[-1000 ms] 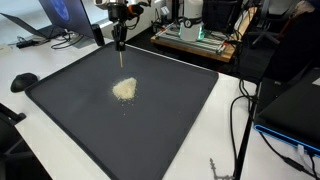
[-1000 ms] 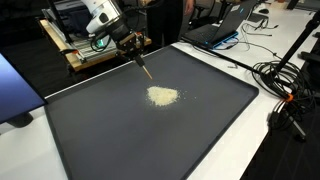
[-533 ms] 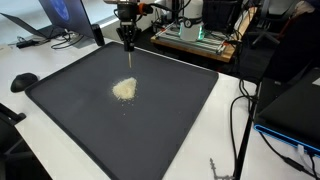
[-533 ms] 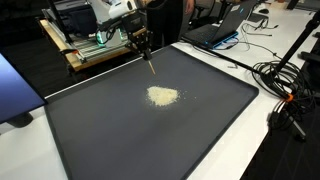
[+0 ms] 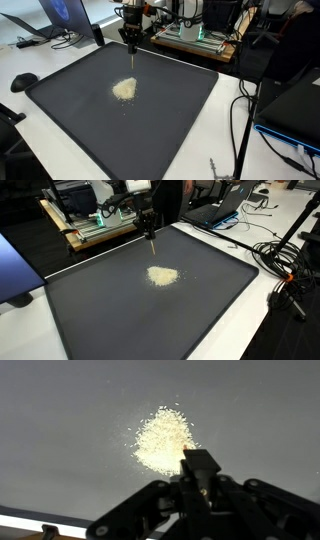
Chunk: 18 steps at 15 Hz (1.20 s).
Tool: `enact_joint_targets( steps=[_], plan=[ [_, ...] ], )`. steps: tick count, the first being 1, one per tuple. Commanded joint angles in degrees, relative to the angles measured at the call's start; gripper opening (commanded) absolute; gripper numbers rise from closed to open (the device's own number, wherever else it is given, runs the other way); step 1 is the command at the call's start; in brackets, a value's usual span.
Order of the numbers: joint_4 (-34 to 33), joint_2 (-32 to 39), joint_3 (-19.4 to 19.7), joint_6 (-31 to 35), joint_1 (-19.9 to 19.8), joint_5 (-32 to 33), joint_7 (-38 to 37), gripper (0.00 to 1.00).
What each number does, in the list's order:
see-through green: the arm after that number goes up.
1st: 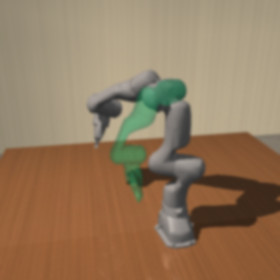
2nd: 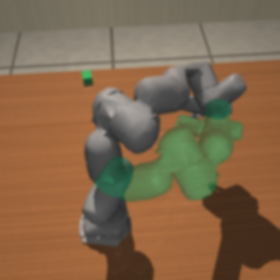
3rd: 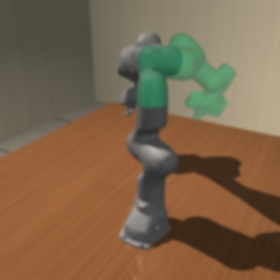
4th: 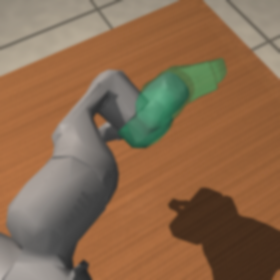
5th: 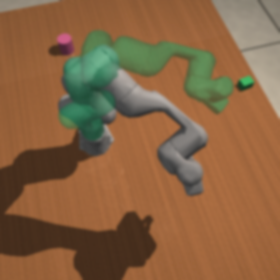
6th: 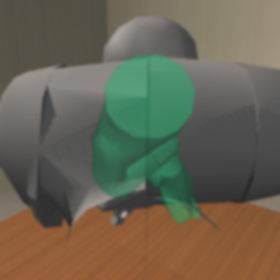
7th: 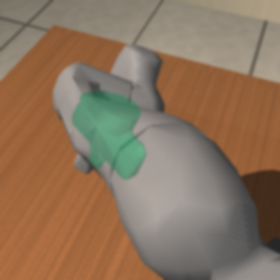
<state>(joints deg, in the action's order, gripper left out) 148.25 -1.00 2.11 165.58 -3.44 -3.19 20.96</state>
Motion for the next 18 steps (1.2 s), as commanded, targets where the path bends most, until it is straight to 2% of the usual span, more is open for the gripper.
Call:
enact_joint_targets(
  steps=[1, 5, 6, 7, 9, 13, 18],
  plan=[
    [-0.02, -0.03, 0.38, -0.13, 0.42, 1.33, -1.00, 0.12],
    [-0.02, -0.03, 0.38, -0.17, 0.41, 1.69, -1.05, 0.12],
    [-0.14, 0.27, 0.52, 0.19, -0.17, 6.60, -4.94, 0.03],
    [-0.51, 0.52, 0.83, 0.34, -0.97, 13.73, -10.60, 0.03],
    [-1.87, -0.55, 0.05, -2.13, -2.47, 22.73, -16.69, 0.03],
    [-4.90, -1.22, -1.98, -8.34, -0.46, 41.15, -32.26, 0.03],
    [-8.74, 0.94, -6.80, -17.37, 3.11, 50.04, -41.95, 0.03]
  ],
)
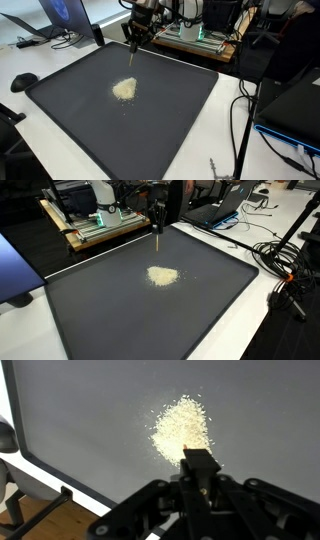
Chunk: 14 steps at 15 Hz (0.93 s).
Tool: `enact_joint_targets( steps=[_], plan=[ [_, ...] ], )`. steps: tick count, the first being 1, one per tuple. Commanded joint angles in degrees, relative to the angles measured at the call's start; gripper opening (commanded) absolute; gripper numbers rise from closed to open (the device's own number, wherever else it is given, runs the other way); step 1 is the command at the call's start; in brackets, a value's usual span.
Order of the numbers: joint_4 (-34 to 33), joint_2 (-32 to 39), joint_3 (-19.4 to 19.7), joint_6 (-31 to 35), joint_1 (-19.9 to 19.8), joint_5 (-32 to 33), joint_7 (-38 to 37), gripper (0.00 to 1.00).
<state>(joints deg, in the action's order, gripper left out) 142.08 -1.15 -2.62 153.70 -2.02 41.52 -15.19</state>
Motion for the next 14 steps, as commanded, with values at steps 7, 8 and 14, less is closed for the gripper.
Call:
enact_joint_targets(
  steps=[7, 8, 14],
  plan=[
    [-3.50, 1.66, -2.44, -9.22, 4.64, 7.41, -8.16, 0.12],
    [-3.59, 1.77, -2.39, -9.25, 4.64, 7.44, -8.16, 0.03],
    [-10.03, 7.48, -5.30, -22.94, 9.42, 10.75, -11.06, 0.03]
  ],
)
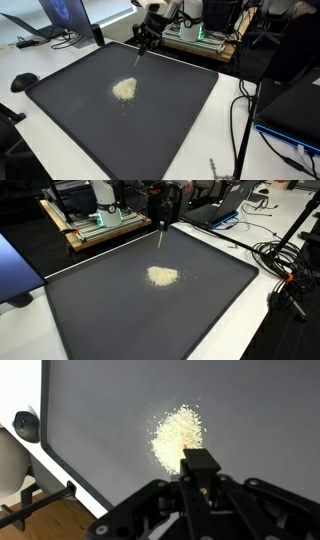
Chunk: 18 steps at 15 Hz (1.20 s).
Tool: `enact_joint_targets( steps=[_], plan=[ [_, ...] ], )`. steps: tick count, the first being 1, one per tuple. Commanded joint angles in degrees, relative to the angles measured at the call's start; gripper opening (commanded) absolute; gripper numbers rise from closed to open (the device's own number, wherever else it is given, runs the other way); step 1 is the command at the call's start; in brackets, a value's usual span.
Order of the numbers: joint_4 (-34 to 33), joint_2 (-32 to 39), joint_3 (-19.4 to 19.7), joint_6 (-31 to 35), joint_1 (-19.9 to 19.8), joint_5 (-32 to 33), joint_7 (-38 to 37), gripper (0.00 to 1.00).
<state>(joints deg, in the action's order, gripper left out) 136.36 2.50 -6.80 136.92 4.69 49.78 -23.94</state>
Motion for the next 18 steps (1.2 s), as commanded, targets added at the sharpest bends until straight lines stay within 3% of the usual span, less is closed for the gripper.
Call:
enact_joint_targets(
  steps=[1, 8, 18],
  plan=[
    [-5.77, 5.34, -1.50, -8.65, 3.78, 2.95, -2.93, 0.03],
    [-15.79, 15.86, -2.37, -18.92, 10.59, 9.01, -6.08, 0.03],
    [-30.01, 30.43, -1.99, -27.27, 16.61, 12.22, -2.38, 0.03]
  ],
)
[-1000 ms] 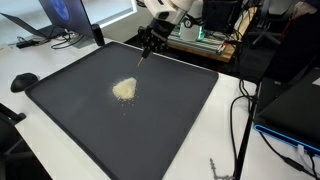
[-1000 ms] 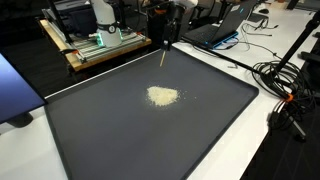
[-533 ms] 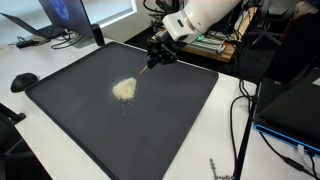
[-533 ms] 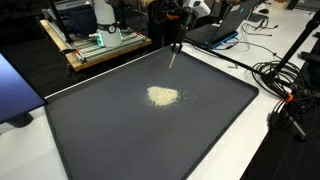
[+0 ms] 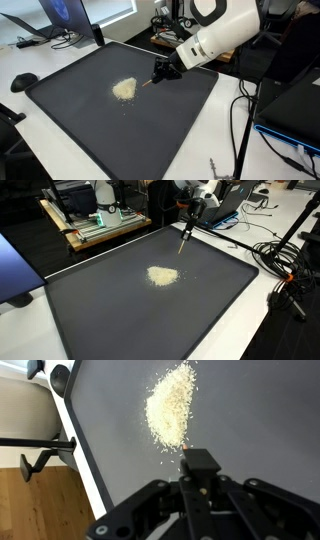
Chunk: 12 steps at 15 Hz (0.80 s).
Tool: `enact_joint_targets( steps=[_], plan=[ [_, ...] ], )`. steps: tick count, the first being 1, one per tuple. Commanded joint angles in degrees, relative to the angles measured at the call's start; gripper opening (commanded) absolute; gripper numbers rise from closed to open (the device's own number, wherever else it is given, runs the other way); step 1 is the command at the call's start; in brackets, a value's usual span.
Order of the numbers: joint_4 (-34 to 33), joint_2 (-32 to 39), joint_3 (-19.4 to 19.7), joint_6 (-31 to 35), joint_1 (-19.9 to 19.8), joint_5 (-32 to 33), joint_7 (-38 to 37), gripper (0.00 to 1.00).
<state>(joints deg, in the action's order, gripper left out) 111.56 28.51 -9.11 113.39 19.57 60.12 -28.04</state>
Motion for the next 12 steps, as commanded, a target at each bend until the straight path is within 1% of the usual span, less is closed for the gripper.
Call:
enact_joint_targets(
  steps=[1, 4, 6, 12],
  plan=[
    [-6.53, 5.63, 0.35, -4.70, 2.20, 2.02, 2.50, 0.03],
    [-9.96, 8.60, 0.24, -6.76, 3.11, 2.27, 5.00, 0.03],
    [-11.77, 9.97, 0.07, -6.90, 3.11, 2.06, 7.53, 0.03],
    [-14.05, 10.44, -0.77, -3.52, 0.90, 0.49, 17.71, 0.03]
  ],
)
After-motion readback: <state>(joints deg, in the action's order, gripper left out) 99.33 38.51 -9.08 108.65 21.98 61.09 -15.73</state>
